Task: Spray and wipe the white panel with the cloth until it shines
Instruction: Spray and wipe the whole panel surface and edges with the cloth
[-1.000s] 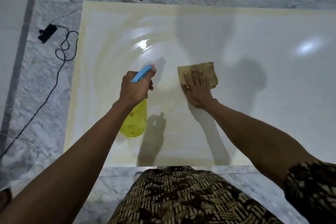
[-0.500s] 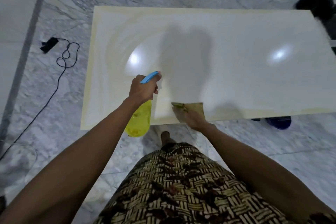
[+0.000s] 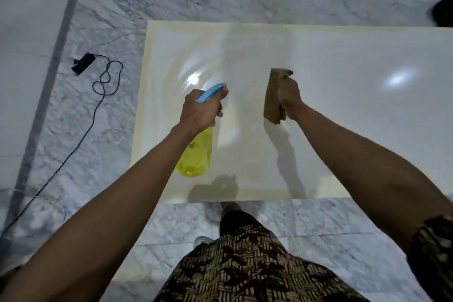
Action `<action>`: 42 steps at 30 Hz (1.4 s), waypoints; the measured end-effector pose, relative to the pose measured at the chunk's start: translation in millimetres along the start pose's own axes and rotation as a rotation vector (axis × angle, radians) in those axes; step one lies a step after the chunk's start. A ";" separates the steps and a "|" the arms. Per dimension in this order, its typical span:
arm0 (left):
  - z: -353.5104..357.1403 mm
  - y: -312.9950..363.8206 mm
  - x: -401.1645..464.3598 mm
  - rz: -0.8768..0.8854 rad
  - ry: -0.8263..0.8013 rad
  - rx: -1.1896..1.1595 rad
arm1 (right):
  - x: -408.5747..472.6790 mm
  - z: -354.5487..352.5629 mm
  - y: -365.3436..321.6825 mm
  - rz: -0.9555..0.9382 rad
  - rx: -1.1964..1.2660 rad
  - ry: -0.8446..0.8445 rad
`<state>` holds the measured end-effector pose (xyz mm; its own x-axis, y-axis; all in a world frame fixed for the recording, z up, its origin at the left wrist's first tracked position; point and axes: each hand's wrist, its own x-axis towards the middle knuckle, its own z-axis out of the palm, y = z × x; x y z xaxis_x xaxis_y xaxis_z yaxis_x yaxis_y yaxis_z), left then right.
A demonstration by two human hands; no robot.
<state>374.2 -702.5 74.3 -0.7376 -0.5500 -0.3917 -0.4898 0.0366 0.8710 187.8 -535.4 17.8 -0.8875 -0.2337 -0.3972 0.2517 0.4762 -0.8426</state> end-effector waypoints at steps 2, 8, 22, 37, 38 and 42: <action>-5.7 7.1 31.0 -0.023 0.014 0.010 | 44.1 6.0 -16.5 -0.117 -0.183 -0.024; -13.9 23.9 131.8 -0.014 0.077 -0.038 | 218.2 33.9 -65.6 -0.216 -0.513 -0.019; -4.0 -10.3 153.2 -0.158 0.026 0.131 | 181.1 108.1 89.9 -0.391 -1.152 -0.153; -8.8 -65.2 -40.8 -0.161 -0.059 0.165 | -174.2 74.3 197.2 -0.182 -1.089 -0.543; -9.5 -68.1 -52.0 -0.152 -0.062 0.163 | -183.9 76.4 195.8 -0.111 -1.045 -0.599; -13.7 -69.2 -86.9 -0.102 -0.082 0.179 | -217.5 70.5 164.9 -0.044 -0.423 -0.427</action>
<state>478.5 -668.6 52.1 -0.7120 -0.4886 -0.5042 -0.6330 0.1360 0.7621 449.5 -465.8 -60.4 -0.6377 -0.5393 -0.5500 -0.0349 0.7335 -0.6788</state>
